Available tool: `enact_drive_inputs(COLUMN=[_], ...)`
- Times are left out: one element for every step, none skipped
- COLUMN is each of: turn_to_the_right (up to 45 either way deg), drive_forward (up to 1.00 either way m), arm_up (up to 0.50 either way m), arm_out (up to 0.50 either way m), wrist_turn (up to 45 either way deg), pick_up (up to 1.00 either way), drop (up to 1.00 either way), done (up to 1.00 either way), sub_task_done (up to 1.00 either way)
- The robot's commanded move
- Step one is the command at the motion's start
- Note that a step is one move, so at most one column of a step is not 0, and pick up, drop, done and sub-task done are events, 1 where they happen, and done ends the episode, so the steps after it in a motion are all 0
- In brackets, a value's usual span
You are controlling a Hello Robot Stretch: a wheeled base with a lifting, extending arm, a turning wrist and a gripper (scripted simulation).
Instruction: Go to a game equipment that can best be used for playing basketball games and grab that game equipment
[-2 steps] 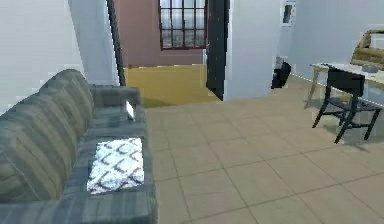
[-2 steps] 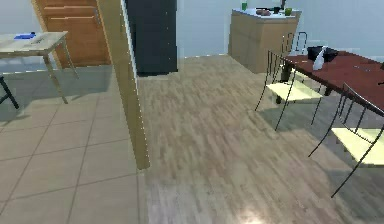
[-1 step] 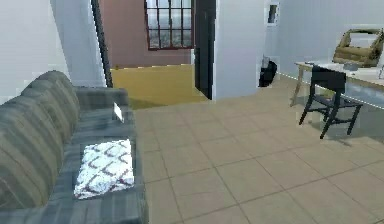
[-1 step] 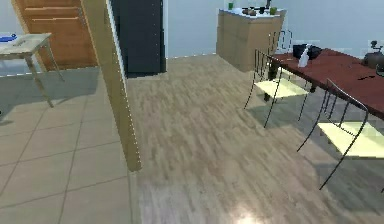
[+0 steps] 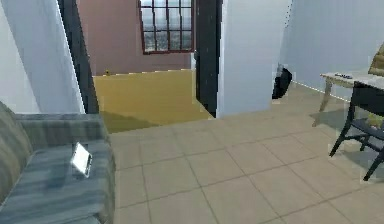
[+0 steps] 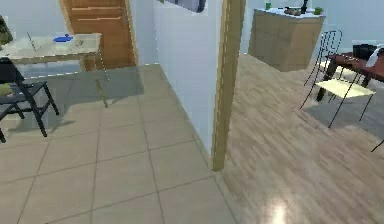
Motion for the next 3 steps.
enact_drive_inputs(turn_to_the_right=[-9.0, 0.0, 0.0], drive_forward=[0.0, 1.0, 1.0], arm_up=[0.0, 0.0, 0.0], arm_out=[0.0, 0.0, 0.0], wrist_turn=[0.0, 0.0, 0.0], pick_up=[0.0, 0.0, 0.0], drop=[0.0, 0.0, 0.0], done=[0.0, 0.0, 0.0], sub_task_done=[0.0, 0.0, 0.0])
